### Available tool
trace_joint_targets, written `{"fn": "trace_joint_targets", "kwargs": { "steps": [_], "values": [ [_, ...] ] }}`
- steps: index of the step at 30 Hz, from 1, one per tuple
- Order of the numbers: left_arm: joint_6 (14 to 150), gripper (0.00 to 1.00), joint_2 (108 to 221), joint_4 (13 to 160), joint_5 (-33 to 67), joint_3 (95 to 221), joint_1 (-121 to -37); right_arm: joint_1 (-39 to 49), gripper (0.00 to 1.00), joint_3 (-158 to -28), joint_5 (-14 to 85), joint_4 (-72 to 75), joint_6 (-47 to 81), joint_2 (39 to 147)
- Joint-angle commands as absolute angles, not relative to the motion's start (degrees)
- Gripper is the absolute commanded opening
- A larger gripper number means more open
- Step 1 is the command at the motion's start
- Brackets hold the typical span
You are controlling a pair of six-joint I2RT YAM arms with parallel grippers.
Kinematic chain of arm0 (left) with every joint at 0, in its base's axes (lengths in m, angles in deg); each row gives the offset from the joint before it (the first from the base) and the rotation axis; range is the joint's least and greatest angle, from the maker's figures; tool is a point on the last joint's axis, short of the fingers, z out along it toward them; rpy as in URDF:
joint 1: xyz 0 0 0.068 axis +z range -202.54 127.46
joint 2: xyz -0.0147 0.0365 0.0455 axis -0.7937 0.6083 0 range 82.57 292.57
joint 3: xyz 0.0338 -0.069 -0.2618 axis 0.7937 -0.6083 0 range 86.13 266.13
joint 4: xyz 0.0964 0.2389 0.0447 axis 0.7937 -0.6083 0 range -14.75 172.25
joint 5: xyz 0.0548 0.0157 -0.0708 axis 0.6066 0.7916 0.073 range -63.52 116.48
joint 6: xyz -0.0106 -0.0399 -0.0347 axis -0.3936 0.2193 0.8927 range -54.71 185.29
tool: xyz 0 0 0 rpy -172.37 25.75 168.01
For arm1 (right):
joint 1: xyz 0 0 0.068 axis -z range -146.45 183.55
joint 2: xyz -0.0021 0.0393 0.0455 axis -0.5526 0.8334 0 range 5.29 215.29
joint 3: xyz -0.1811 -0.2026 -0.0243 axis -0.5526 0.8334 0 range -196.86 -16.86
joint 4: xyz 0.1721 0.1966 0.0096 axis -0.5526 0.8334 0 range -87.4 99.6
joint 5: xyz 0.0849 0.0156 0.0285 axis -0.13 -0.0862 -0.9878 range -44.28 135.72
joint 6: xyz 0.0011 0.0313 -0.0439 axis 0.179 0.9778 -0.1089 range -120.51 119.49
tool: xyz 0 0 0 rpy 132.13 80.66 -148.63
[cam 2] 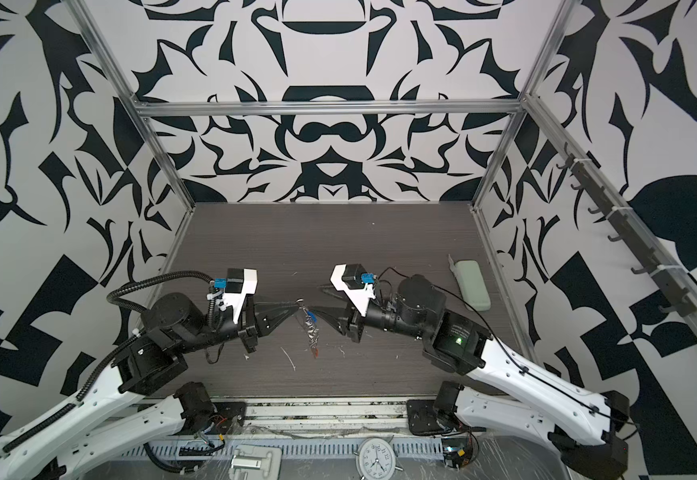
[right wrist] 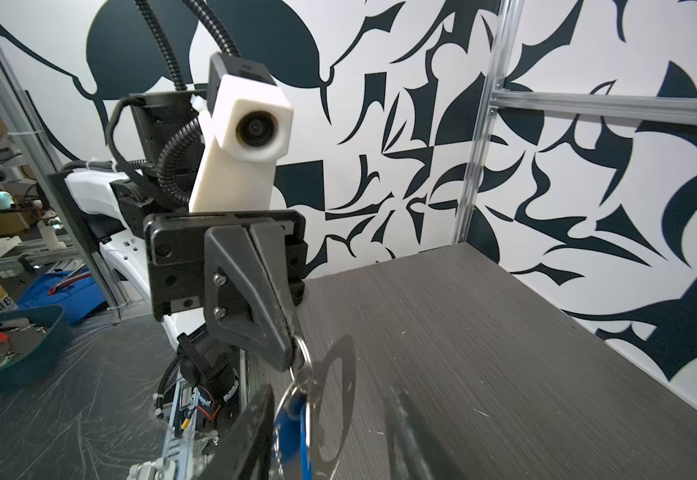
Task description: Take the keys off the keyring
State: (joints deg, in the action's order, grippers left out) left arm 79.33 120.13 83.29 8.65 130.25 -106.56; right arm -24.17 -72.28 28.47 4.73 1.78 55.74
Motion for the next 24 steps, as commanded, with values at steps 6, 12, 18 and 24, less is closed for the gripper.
{"fn": "trace_joint_targets", "kwargs": {
  "steps": [6, 12, 18, 24],
  "values": [
    [79.3, 0.0, 119.2, 85.6, 7.2, 131.1, -106.7, -24.0, 0.4, -73.0, 24.5, -2.1, 5.1, 57.3],
    [79.5, 0.0, 119.0, 85.9, 7.3, 130.9, -106.8, -24.0, 0.2, -73.0, 23.8, -1.8, 6.0, 57.6],
    [79.6, 0.0, 118.8, 86.2, 7.6, 130.8, -106.7, -24.0, 0.26, -73.3, 22.0, -0.5, 6.8, 58.4],
    [79.8, 0.0, 119.1, 86.2, 7.5, 131.0, -106.7, -24.0, 0.08, -72.6, 22.3, -0.6, 7.1, 58.0]
  ]
}}
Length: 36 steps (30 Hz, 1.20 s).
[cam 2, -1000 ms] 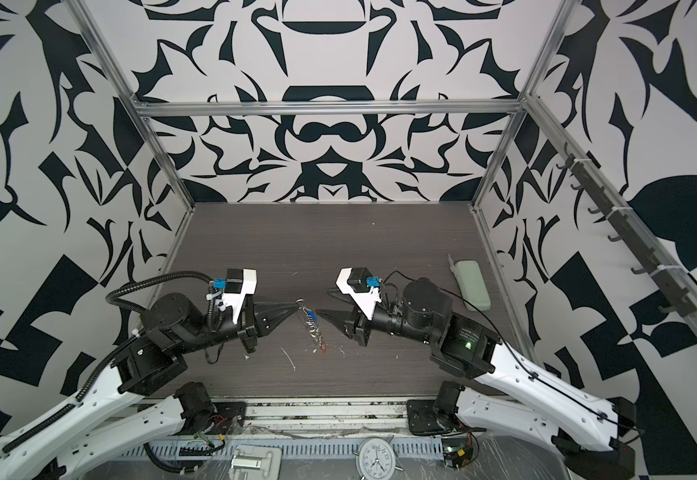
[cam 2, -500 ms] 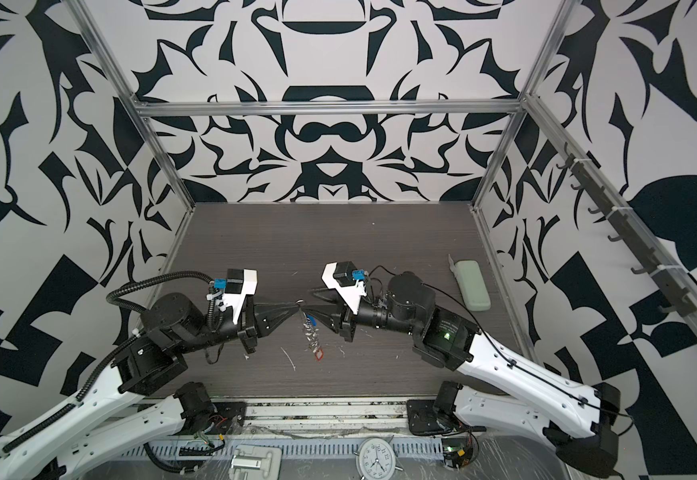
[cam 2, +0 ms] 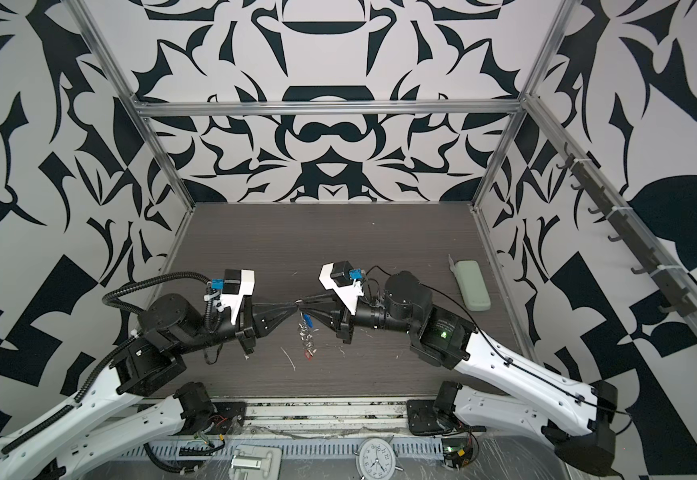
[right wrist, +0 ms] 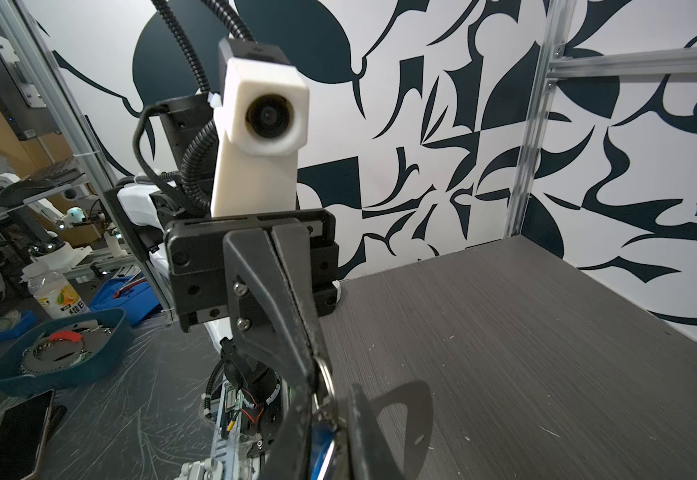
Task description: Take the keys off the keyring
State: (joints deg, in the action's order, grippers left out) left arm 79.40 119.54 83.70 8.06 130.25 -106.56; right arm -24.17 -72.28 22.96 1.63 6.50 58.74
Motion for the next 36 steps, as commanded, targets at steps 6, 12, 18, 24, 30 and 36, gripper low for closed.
{"fn": "trace_joint_targets", "kwargs": {
  "steps": [6, 12, 18, 24, 30, 36],
  "values": [
    [80.7, 0.2, 119.4, 82.0, 9.3, 132.4, -106.7, -24.0, 0.0, -74.7, 23.8, 4.5, 5.2, 56.2],
    [79.5, 0.48, 117.4, 74.4, 12.4, 133.8, -106.7, -24.0, 0.0, -81.3, 23.9, 19.5, 1.0, 57.7],
    [77.3, 0.46, 124.3, 65.6, 4.0, 140.7, -106.7, -23.9, 0.0, -87.8, 23.5, 31.4, -3.0, 61.5],
    [75.0, 0.4, 129.7, 59.6, -0.5, 145.7, -106.7, -23.9, 0.0, -92.7, 23.2, 37.2, -5.5, 64.1],
    [73.7, 0.35, 131.5, 57.0, -1.8, 147.7, -106.7, -23.9, 0.0, -95.8, 22.2, 40.4, -6.8, 66.1],
    [72.5, 0.28, 132.5, 55.5, -1.6, 148.8, -106.7, -23.8, 0.0, -97.5, 21.4, 41.8, -7.4, 67.6]
  ]
}}
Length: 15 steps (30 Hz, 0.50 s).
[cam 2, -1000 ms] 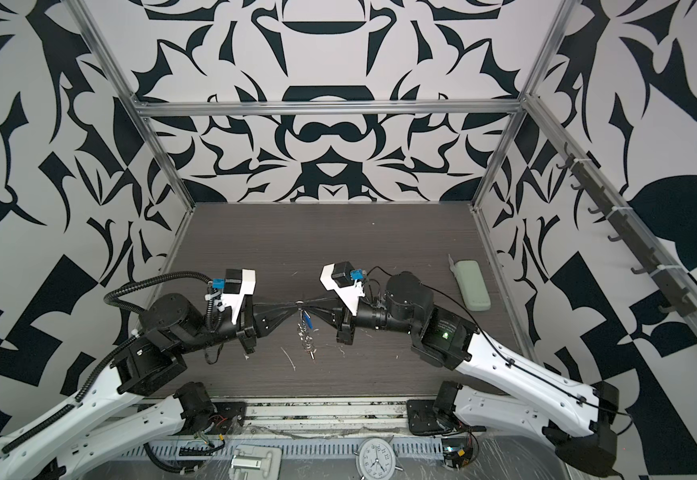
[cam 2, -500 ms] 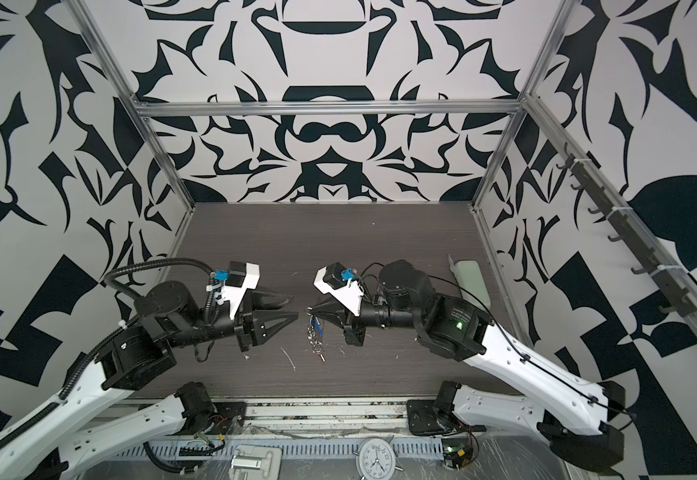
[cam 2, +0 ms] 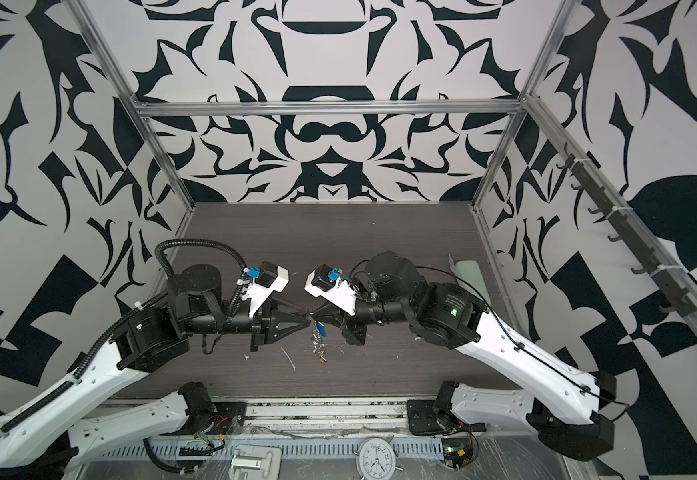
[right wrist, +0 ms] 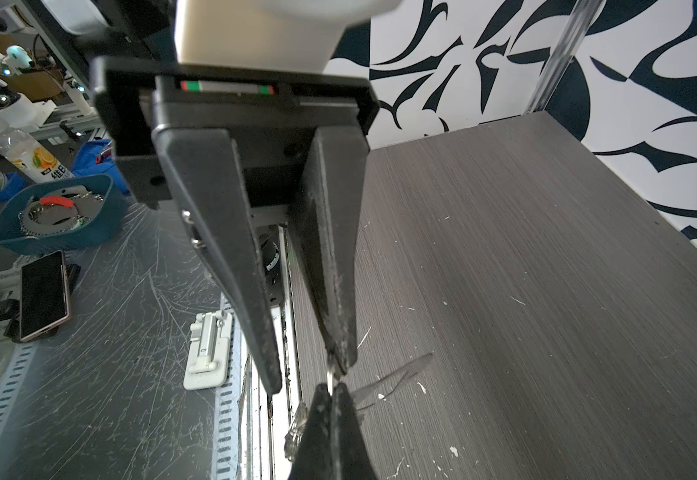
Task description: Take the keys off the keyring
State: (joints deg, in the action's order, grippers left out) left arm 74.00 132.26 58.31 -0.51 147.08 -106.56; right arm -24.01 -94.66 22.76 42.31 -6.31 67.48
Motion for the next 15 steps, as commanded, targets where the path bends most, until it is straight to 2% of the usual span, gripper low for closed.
{"fn": "trace_joint_targets", "kwargs": {
  "steps": [1, 3, 9, 12, 15],
  "values": [
    [72.4, 0.28, 132.7, 55.4, -1.6, 149.0, -106.6, -23.8, 0.0, -97.9, 21.1, 42.2, -7.5, 67.9],
    [72.2, 0.26, 133.2, 55.1, -1.2, 149.2, -106.7, -23.8, 0.0, -98.3, 20.6, 42.2, -7.6, 68.2],
    [72.0, 0.11, 133.8, 55.1, 0.1, 149.6, -106.7, -23.7, 0.0, -99.4, 20.2, 42.9, -7.9, 69.1],
    [71.9, 0.12, 133.9, 55.1, 0.4, 149.6, -106.7, -23.7, 0.0, -100.1, 20.0, 43.7, -8.1, 69.8],
    [71.4, 0.2, 133.9, 54.5, 0.7, 150.0, -106.6, -23.7, 0.0, -101.0, 19.9, 45.0, -8.6, 70.7]
  ]
}}
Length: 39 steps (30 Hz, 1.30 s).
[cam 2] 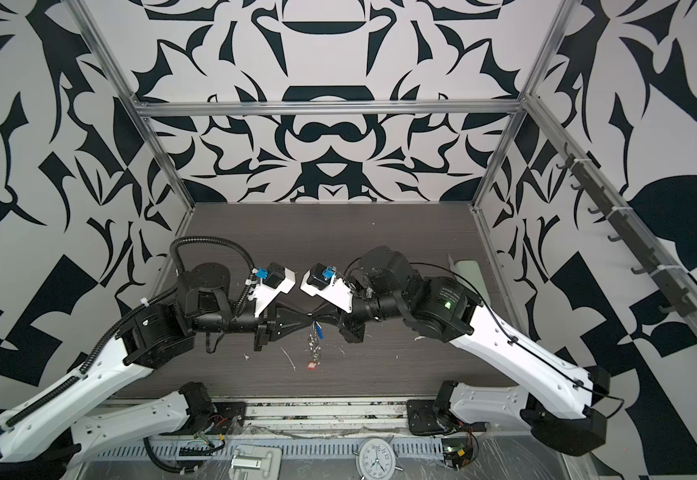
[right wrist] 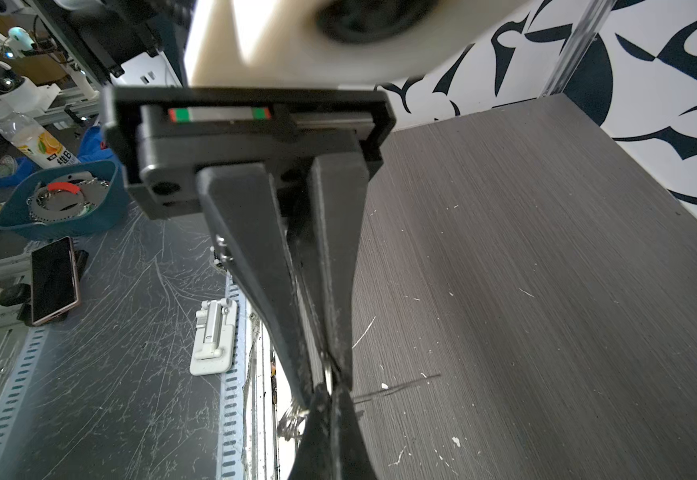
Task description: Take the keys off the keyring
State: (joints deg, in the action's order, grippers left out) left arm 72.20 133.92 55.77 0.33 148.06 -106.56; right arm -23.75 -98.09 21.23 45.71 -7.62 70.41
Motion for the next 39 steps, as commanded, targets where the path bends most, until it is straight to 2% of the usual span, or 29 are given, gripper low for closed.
{"fn": "trace_joint_targets", "kwargs": {
  "steps": [1, 5, 11, 16, 19, 20, 22, 31, 39],
  "values": [
    [71.1, 0.2, 134.0, 54.1, 0.8, 150.3, -106.7, -23.7, 0.0, -101.1, 19.9, 45.2, -8.7, 70.8],
    [70.5, 0.15, 134.6, 52.7, 1.0, 151.1, -106.7, -23.7, 0.0, -101.3, 20.1, 45.5, -8.8, 70.9],
    [70.5, 0.0, 135.4, 51.6, 2.0, 152.0, -106.7, -23.6, 0.0, -101.5, 20.5, 45.6, -8.8, 71.0],
    [72.1, 0.0, 134.4, 56.2, 4.9, 149.7, -106.6, -23.6, 0.0, -100.2, 21.0, 42.6, -7.5, 70.1],
    [74.2, 0.0, 131.2, 62.6, 8.1, 145.8, -106.7, -23.6, 0.27, -96.6, 22.8, 36.1, -4.7, 67.0],
    [74.9, 0.0, 130.0, 65.2, 8.9, 144.4, -106.7, -23.6, 0.33, -95.0, 23.5, 33.5, -3.8, 65.7],
    [75.8, 0.0, 127.7, 70.2, 9.5, 142.0, -106.7, -23.6, 0.38, -91.2, 25.8, 27.8, -1.8, 62.9],
    [78.4, 0.0, 122.4, 83.5, 9.5, 134.4, -106.7, -23.6, 0.39, -75.4, 29.4, 4.1, 4.9, 54.8],
    [79.2, 0.0, 123.0, 83.7, 8.2, 134.4, -106.6, -23.6, 0.4, -74.7, 25.7, -0.2, 6.6, 56.6]
  ]
}}
